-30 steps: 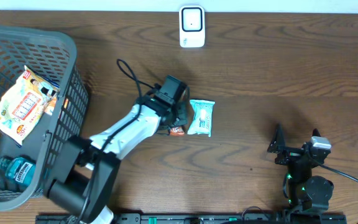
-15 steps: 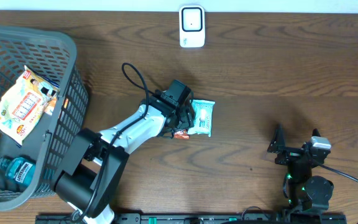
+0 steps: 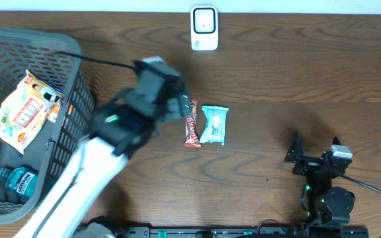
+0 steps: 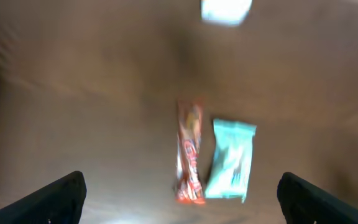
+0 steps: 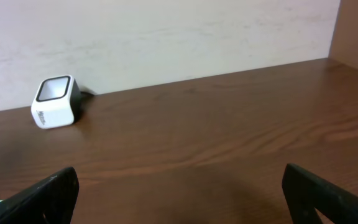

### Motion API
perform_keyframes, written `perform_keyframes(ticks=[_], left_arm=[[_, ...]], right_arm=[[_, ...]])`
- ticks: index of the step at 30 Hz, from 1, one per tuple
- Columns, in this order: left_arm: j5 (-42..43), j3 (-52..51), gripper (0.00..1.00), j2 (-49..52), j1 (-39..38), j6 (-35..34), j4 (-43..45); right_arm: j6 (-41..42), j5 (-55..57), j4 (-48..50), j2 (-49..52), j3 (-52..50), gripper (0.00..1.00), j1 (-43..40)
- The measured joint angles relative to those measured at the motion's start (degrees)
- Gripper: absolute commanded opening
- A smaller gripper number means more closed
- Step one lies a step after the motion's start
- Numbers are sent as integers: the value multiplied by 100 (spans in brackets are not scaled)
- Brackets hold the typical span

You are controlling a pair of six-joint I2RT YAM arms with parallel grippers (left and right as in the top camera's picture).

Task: Scan the item barcode
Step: 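Move the left gripper back into the basket toward the Listerine bottle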

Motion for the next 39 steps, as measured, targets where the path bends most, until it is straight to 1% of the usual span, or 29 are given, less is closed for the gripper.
perform_keyframes(ticks=[2,5,11,15,18,21,26,30,34,39], left_arm=[[-251,284,98,-365,271,168,-120],[-498,603,98,-811,920,332,-251],[-745,782,98,-1427,2809,444,-660],[-796,787,98,-1394,4011,435,-1172],[-772,787,98,-1130,4809,315,-1534],[-535,774,98,-761,5528,98,-1725],[-133,481,98,-55,6328,-157,-1768],[83,-125,98,507,6808,-256,-1698],[184,-885,98,750,7197,-302,-1283],[210,-1694,98,761,7689,-306,-778]], right_arm=[[0,0,0,0,0,99,0],[0,0,-2,0,0,99,0],[0,0,0,0,0,99,0],[0,0,2,0,0,99,0],[0,0,0,0,0,99,0],[0,0,0,-2,0,99,0],[0,0,0,0,0,99,0],[0,0,0,0,0,99,0],[0,0,2,0,0,99,0],[0,0,0,0,0,99,0]])
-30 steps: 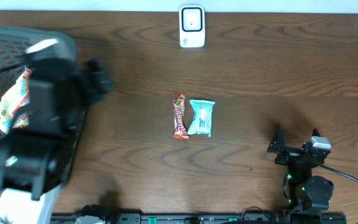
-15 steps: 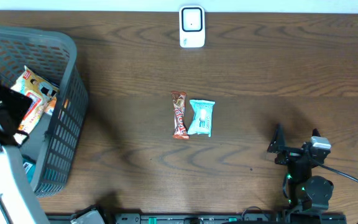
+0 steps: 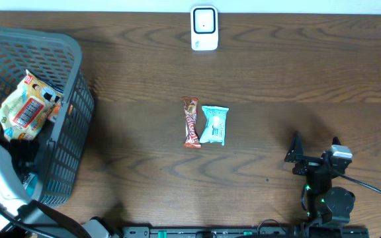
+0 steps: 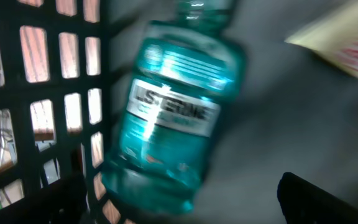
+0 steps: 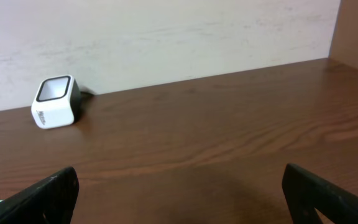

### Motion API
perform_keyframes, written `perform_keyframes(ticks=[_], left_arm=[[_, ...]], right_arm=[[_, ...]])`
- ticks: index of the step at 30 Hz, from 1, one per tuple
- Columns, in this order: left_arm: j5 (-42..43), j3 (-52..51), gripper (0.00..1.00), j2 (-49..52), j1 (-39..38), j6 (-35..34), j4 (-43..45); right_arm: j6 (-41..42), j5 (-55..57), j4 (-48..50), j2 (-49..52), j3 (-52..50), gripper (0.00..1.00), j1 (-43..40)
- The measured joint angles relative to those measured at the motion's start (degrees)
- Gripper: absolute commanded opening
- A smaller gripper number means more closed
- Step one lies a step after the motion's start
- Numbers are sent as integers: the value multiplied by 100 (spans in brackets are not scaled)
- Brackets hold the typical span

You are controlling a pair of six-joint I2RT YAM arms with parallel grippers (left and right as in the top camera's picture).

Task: Scan the item barcode
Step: 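Move the left gripper back into the basket toward the Listerine bottle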

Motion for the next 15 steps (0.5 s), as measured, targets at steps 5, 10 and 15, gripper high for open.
perform_keyframes(ticks=[5,10,15], left_arm=[[24,-487,98,0,396,59,463],[33,-691,98,0,422,229,846],[35,-1108,98,0,444,435,1495]], right_arm=[[0,0,0,0,0,99,0],[0,0,0,0,0,99,0],[0,0,-2,0,0,99,0]])
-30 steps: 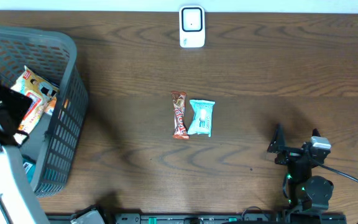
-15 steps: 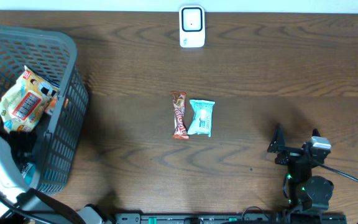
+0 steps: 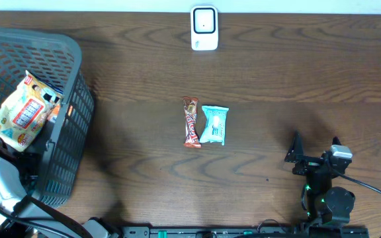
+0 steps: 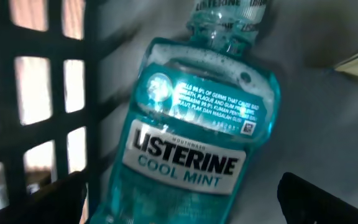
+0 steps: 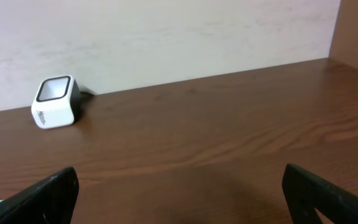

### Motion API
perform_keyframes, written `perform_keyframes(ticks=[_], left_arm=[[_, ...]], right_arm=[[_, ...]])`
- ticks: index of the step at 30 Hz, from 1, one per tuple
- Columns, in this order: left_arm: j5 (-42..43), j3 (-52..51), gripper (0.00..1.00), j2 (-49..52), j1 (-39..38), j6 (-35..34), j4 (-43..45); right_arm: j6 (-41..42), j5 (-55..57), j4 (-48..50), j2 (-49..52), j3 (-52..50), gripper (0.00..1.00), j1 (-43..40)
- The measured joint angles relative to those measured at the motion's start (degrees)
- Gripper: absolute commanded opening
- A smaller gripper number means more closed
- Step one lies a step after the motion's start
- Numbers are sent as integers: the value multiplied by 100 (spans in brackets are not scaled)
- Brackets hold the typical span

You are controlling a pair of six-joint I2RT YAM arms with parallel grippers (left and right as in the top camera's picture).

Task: Scan the item barcode
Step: 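Move the left gripper back into the basket toward the Listerine bottle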

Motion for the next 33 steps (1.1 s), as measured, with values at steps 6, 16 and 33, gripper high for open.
perform_keyframes(ticks=[6,16,33], left_arm=[[13,-380,98,70,-7,70,385],[345,-284,98,586,55,114,573],[437,7,49,1001,42,293,953]], right_arm=[[0,0,2,0,0,99,0],[0,0,2,0,0,99,0],[0,0,2,0,0,99,0]])
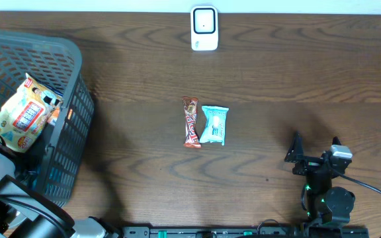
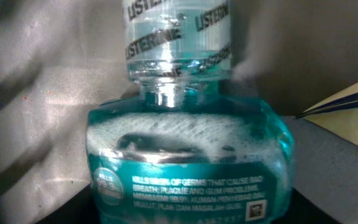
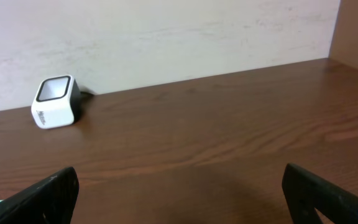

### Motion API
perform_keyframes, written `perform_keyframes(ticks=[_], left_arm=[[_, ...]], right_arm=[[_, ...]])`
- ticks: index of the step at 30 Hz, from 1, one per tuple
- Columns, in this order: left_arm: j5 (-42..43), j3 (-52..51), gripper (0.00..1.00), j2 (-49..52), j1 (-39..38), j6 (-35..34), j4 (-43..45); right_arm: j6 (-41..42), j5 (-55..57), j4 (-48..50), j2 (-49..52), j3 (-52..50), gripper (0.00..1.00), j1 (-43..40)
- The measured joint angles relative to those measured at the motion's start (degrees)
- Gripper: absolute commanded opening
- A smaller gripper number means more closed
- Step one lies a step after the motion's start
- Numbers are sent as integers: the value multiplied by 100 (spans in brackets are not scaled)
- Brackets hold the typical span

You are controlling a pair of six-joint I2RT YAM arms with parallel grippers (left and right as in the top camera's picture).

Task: Scan the item barcode
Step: 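Move the left gripper back into the basket toward the Listerine bottle, then grasp the blue Listerine bottle by its neck with the left gripper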

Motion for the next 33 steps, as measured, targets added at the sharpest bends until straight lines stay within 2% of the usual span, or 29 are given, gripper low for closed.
perform_keyframes(ticks=[5,13,17,24,28,33], left_arm=[[7,0,43,0,0,13,20],[136,70,41,13,22,17,-92],[750,240,41,-7,28,13,-413],[2433,227,41,-365,0,-13,-560],[3152,254,41,-1167,0,-160,-389],[3644,339,41,-2332,-11,-476,304]], right_arm=[[0,0,0,0,0,99,0],[0,0,0,0,0,99,0],[0,0,0,0,0,99,0],[0,0,2,0,0,99,0],[0,0,-2,0,0,99,0],[0,0,0,0,0,99,0]])
